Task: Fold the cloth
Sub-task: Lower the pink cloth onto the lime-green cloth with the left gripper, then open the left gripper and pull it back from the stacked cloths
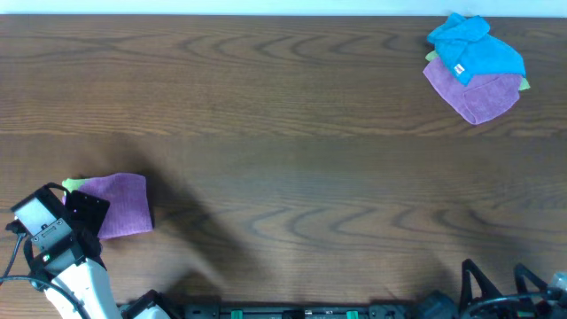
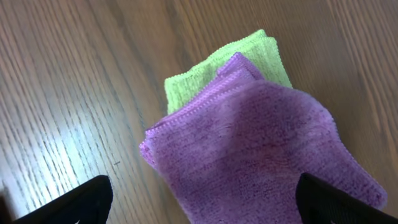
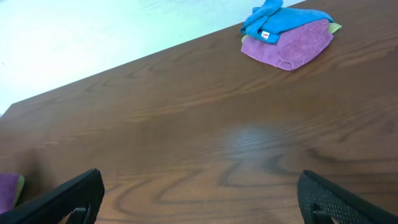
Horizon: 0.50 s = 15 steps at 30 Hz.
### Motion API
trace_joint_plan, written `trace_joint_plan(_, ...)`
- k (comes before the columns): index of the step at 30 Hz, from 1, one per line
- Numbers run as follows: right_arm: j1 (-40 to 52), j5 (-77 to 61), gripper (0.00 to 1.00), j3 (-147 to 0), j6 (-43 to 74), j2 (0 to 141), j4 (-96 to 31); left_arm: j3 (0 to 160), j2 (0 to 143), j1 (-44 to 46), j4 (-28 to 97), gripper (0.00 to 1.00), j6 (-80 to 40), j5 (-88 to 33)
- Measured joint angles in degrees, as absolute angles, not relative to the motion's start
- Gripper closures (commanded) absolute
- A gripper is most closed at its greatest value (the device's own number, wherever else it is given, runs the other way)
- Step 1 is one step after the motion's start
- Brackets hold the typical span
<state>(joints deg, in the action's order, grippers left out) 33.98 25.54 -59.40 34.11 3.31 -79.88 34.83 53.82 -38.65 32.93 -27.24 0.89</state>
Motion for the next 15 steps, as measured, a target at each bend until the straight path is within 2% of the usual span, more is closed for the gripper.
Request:
trace_joint_plan(8, 33.98, 25.54, 0.01, -59.40, 34.13, 3.31, -79.88, 34.83, 51.96, -38.63, 34.50, 0.05, -26.11, -5.85)
trace_joint_plan(15, 33.98, 25.54, 0.01, -59.40, 34.11, 3.31, -79.88, 38.52, 50.96, -38.63, 41.78, 0.05, -23.53, -17.78)
